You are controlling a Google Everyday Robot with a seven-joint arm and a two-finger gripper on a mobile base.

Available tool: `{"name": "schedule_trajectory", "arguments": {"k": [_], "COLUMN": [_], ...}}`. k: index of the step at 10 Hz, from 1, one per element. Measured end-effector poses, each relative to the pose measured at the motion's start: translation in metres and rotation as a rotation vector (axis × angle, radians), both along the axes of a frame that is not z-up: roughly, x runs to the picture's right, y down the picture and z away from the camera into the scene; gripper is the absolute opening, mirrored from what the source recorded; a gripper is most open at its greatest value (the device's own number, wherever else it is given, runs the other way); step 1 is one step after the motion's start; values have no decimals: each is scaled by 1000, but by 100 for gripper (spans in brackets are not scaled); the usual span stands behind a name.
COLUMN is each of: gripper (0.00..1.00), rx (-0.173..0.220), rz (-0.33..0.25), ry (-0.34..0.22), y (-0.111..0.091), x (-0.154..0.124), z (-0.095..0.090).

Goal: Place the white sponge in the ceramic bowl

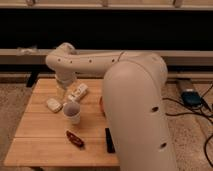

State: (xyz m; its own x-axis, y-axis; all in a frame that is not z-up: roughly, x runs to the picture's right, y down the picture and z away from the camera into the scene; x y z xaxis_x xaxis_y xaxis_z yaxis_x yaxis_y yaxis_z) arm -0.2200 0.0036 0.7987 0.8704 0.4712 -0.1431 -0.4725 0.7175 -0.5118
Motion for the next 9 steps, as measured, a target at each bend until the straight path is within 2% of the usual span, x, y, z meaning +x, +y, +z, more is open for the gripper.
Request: {"name": "schedule_trajectory", "arguments": {"k": [4, 8, 9], "gripper": [80, 80, 80], "rx": [-7, -20, -34], "rz": [-62, -163, -176], "ry": [-55, -113, -121], "y": [-1, 26, 29], "x": [-42, -87, -92], "z": [20, 34, 40]}}
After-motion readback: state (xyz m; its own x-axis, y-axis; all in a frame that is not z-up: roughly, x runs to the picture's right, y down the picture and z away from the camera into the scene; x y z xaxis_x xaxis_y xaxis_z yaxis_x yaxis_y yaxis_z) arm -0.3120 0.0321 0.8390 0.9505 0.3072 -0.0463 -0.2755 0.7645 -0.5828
